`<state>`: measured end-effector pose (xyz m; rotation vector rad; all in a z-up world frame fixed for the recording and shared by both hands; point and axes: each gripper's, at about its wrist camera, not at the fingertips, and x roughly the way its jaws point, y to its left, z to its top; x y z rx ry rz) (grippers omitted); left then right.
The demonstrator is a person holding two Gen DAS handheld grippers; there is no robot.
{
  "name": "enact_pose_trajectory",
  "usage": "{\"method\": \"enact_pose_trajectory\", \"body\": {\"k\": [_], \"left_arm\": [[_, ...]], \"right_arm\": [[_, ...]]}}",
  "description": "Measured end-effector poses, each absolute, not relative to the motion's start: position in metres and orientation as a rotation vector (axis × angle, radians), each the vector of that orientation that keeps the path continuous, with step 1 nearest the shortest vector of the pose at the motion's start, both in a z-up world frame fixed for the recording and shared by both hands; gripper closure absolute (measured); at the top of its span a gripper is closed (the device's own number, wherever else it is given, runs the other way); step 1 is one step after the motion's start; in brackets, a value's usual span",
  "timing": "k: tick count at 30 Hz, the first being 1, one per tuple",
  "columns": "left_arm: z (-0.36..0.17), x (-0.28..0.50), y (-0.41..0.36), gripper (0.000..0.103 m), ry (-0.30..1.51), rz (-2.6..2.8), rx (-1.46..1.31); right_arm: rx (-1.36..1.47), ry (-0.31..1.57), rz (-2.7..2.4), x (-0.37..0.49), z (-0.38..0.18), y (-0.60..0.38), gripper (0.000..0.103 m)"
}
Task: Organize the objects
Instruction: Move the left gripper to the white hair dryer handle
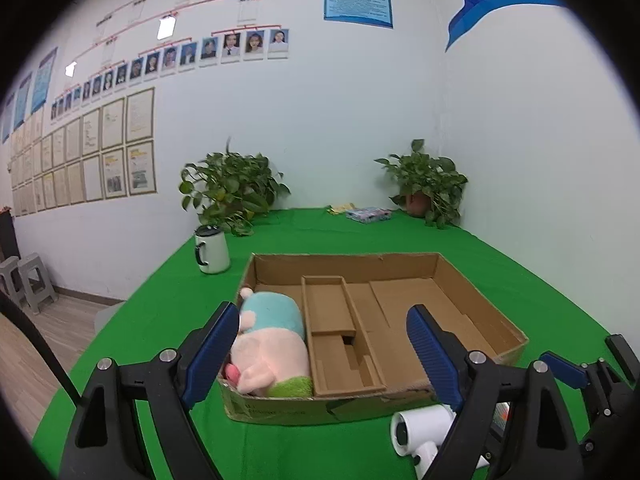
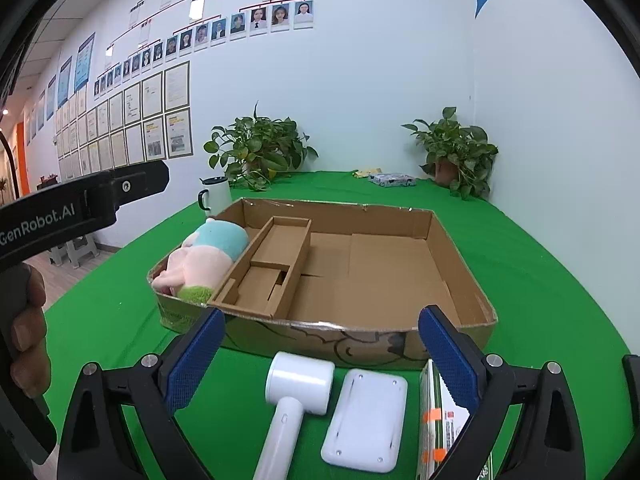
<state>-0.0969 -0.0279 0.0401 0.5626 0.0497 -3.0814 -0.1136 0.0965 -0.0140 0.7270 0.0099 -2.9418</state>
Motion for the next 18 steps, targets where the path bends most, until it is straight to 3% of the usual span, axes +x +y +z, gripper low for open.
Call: {"method": "enact_pose_trajectory", "body": {"k": [5, 12, 17, 18], "left_arm": [[0.022, -0.094, -0.031, 0.017, 0.173, -3.168, 0.757], [-0.033, -0.1, -0.013, 0.018, 0.203, -3.168, 1.059], [-0.068, -0.124, -0.002, 0.023, 0.367, -3.175, 1.322], [-0.074, -0.127, 0.0, 0.025, 0.39, -3.18, 1.365]], "right_arm": [[0.829, -0.106, -2.792, -0.088, -0.038, 0.112, 0.005], [1.007, -0.16, -2.645, -0.063, -0.096, 0.111, 0.007], [1.065, -0.159, -2.634, -0.069, -0.11, 0.108, 0.019], [1.075, -0.15, -2.634, -0.071, -0.112, 0.106, 0.029]]}}
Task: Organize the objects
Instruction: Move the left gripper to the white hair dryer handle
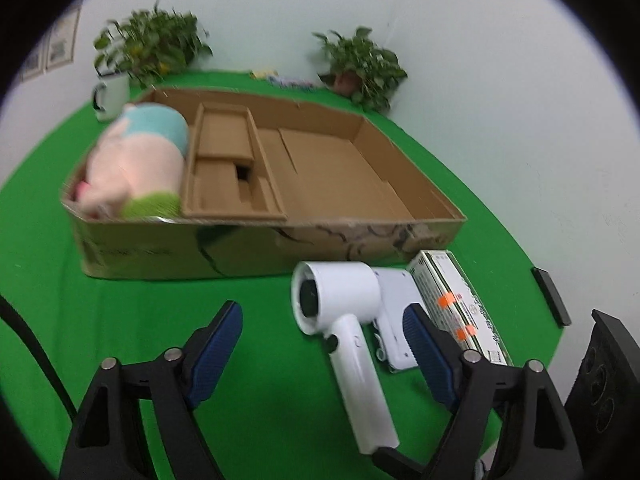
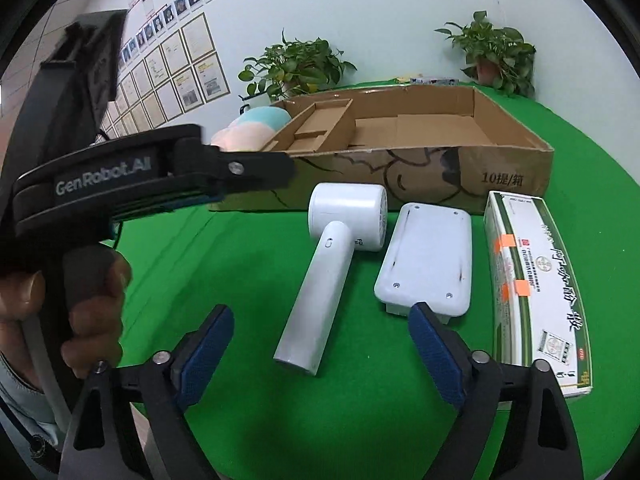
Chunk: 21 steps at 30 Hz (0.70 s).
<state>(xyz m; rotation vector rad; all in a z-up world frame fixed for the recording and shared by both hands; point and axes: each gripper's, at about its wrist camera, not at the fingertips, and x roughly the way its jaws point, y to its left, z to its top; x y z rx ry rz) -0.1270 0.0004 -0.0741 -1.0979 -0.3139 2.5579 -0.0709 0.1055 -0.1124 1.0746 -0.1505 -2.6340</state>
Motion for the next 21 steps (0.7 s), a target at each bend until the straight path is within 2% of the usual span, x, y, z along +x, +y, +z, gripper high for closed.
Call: {"method": "enact_pose_trajectory", "body": {"k": [1, 2, 5, 6, 7, 8, 11, 13, 16, 21], "left_arm": [[-0.08, -0.132, 0.003, 0.03, -0.326, 2.517, -1.119], [-0.086, -0.137, 0.006, 0.035, -0.335, 2.486, -1.145], [-0.104, -0.15, 0.012, 0.039, -0.37, 2.381, -1.212], [-0.108, -0.152, 0.015, 0.041, -0.36, 2.362, -1.229], [-0.109, -0.151, 0.017, 0.046, -0.345, 2.356, -1.239], [-0.111, -0.15, 0.02, 0.049, -0.327, 2.341, -1.242], [-0.117, -0.142, 0.025, 0.051, -0.307, 2.305, -1.266], [-0.123, -0.133, 0.027, 0.058, -0.31, 2.249, -1.324], [-0.13, -0.106, 0.03, 0.058, -0.302, 2.182, -1.364], [-0.135, -0.101, 0.029, 0.058, -0.372, 2.186, -1.382]], "right_arm": [[1.094, -0.142, -2.626, -0.074, -0.114, 0.104, 0.038], [1.117, -0.14, -2.614, -0.078, -0.117, 0.101, 0.041], [1.16, -0.135, -2.591, -0.088, -0.125, 0.096, 0.057], [1.182, -0.125, -2.589, -0.09, -0.127, 0.094, 0.066], [1.194, -0.127, -2.579, -0.091, -0.128, 0.093, 0.072], [1.196, -0.127, -2.578, -0.089, -0.129, 0.093, 0.074], [1.205, -0.109, -2.588, -0.081, -0.127, 0.094, 0.075], [1.228, -0.12, -2.568, -0.069, -0.126, 0.098, 0.076], [1.244, -0.122, -2.505, -0.046, -0.126, 0.102, 0.075], [1.286, -0.196, -2.493, -0.051, -0.126, 0.107, 0.067]]}}
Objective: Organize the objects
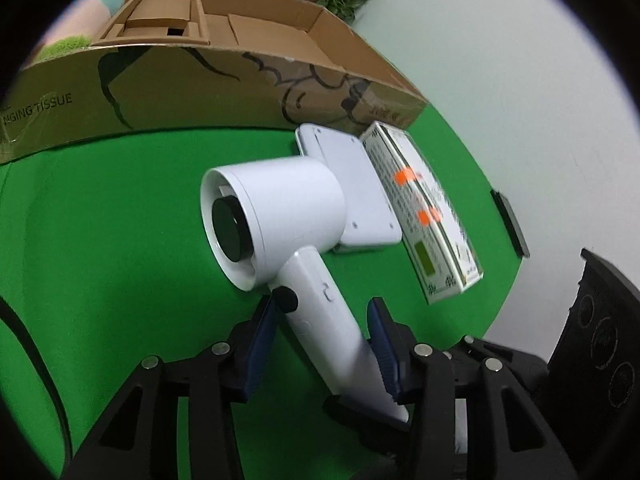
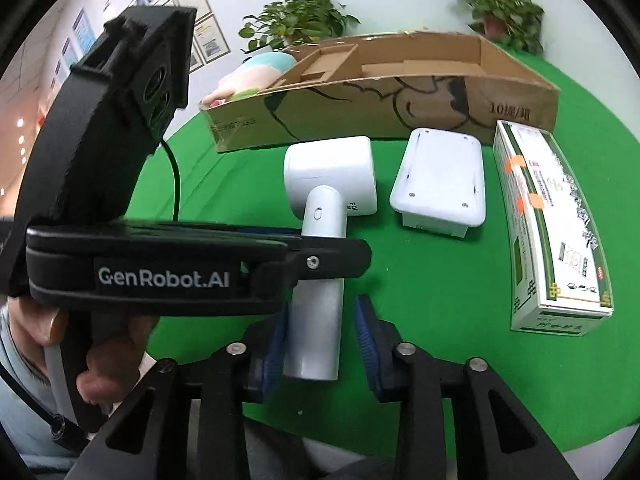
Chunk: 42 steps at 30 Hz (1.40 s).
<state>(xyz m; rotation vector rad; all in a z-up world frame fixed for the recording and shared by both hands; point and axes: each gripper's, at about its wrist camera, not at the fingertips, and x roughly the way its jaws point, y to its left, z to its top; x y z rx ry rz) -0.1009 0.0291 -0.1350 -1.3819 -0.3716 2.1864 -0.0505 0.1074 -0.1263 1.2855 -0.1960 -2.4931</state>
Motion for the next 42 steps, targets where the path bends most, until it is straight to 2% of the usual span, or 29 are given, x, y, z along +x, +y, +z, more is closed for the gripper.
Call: {"method": "enact_pose_trajectory", "body": {"k": [5, 7, 10, 18, 42], "left_arm": [[-0.137, -0.108, 0.028, 0.059, -0.432, 2.185, -1.386], [-0.136, -0.11, 0.025, 0.06, -0.449, 2.186, -1.385], [-0.135, -0.107, 0.024, 0.064, -0.43, 2.202, -1.386], [-0.13, -0.1, 0.023, 0.066, -0.42, 2.224, -1.383], [-0.047, -0.111, 0.024, 0.068, -0.373, 2.359, -1.105]], "right_arm": [[1.325, -0.158, -2.492, -0.064, -0.129, 0.099, 0.068], [1.336, -0.116, -2.52, -0.064, -0.132, 0.095, 0.076], [1.337, -0.089, -2.542, -0.059, -0.132, 0.091, 0.076], [1.307, -0.077, -2.589, -0.046, -0.128, 0.086, 0.076], [1.017, -0.073, -2.745, -0.065, -0.051, 0.082, 0.077]]}}
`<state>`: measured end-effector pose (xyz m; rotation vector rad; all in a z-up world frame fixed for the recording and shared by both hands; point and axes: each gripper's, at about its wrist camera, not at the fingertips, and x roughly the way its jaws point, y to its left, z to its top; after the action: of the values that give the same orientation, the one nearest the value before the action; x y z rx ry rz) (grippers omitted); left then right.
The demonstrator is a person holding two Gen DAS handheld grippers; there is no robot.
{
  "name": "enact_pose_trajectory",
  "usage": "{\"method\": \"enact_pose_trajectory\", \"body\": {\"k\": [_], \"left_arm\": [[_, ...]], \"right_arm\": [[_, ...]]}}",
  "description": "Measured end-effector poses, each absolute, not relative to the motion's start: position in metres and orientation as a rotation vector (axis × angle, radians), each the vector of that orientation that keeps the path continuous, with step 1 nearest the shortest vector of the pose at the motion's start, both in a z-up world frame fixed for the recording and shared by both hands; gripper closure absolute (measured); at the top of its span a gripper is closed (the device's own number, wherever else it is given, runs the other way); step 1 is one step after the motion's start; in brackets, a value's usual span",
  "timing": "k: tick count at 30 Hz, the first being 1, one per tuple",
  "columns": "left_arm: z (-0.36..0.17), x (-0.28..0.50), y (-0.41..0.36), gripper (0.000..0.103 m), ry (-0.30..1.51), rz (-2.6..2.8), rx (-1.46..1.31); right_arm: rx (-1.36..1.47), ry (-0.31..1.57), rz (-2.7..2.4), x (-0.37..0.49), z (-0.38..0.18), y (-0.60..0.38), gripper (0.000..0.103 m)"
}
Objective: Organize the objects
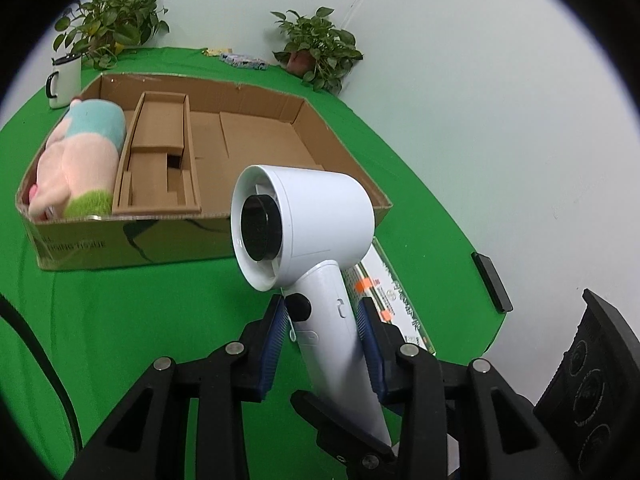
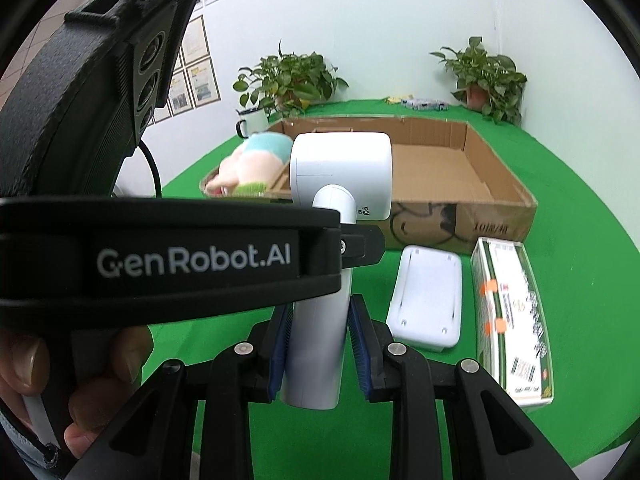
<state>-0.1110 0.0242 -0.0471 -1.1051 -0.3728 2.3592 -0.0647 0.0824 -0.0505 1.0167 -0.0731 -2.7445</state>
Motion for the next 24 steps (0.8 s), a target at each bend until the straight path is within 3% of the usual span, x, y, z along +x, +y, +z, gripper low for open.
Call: {"method": "enact_pose_trajectory", "body": {"k": [24], "left_arm": [[0.012, -0.147, 0.019, 0.069, -0.324, 2.398, -0.975]], "right_arm": [[0.869, -0.051, -2.822, -0.107, 0.008, 0.08, 0.077]]}}
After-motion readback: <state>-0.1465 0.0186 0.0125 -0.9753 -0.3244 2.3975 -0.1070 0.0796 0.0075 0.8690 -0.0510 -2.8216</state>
